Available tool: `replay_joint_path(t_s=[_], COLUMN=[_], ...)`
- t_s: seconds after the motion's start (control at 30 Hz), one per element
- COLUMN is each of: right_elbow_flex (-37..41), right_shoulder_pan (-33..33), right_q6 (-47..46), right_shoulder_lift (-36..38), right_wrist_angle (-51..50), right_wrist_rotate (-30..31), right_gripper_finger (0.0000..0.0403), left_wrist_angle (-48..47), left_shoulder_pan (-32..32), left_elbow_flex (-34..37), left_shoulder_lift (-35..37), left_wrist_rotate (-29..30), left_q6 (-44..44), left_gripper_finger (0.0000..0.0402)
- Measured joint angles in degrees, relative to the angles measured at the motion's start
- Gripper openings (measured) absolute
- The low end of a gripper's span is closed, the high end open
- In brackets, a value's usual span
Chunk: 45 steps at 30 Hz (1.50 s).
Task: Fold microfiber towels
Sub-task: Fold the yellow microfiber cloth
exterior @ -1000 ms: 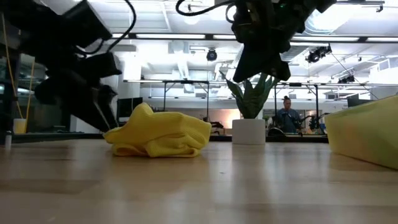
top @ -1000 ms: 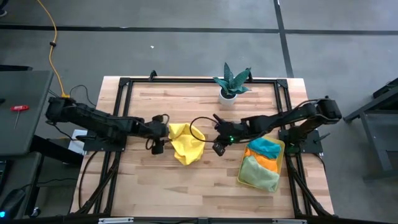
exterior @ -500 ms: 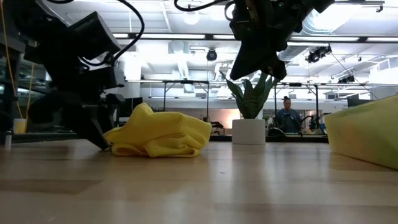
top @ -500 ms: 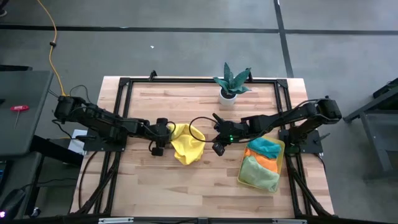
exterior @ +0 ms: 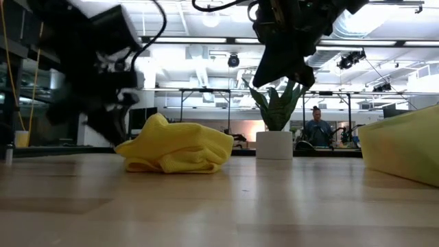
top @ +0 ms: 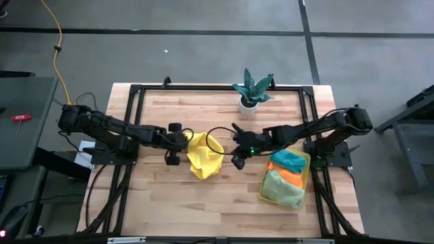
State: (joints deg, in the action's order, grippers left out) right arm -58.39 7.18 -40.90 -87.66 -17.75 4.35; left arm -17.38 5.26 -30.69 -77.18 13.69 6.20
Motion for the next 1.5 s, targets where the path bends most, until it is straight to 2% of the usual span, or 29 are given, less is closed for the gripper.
replay_joint_path(t_s=[0.33,0.47,0.67,0.87,1.03,1.13,1.27,1.43,1.5], right_elbow_flex=[0.0,0.0,0.0,0.0,0.0,0.0,0.0,-0.1,-0.1], right_shoulder_pan=[-0.1,-0.1,-0.1,0.5,3.0,4.7,5.6,7.0,7.7], right_q6=[3.9,4.1,5.4,5.0,7.2,9.9,10.1,9.9,9.9], right_shoulder_lift=[0.0,0.0,0.0,0.0,-0.3,-0.7,-0.6,0.4,0.8], right_wrist_angle=[6.5,8.2,9.1,10.3,11.5,11.9,12.1,12.6,12.0], right_wrist_rotate=[0.0,0.0,-0.4,-3.0,-3.0,-1.3,0.6,1.1,1.0], right_gripper_finger=[0.0000,0.0000,0.0000,0.0019,0.0091,0.0140,0.0185,0.0199,0.0198], left_wrist_angle=[-23.4,-29.6,-32.2,-31.9,-31.8,-25.8,-9.2,12.9,17.4], left_shoulder_pan=[0.6,2.7,7.2,11.1,12.4,12.3,12.2,12.2,12.3], left_elbow_flex=[-19.0,-26.2,-37.2,-39.7,-38.2,-36.7,-34.6,-34.5,-34.6], left_shoulder_lift=[7.9,10.0,9.3,7.1,4.0,1.5,-0.9,-3.2,-3.8], left_wrist_rotate=[-6.8,-11.6,-18.7,-18.4,-21.4,-25.1,-32.7,-35.2,-34.9], left_q6=[0.2,-5.5,-14.9,-15.6,-18.7,-21.8,-30.0,-41.8,-45.0], left_gripper_finger=[0.0001,0.0000,0.0000,0.0000,0.0000,0.0000,0.0000,0.0000,0.0000])
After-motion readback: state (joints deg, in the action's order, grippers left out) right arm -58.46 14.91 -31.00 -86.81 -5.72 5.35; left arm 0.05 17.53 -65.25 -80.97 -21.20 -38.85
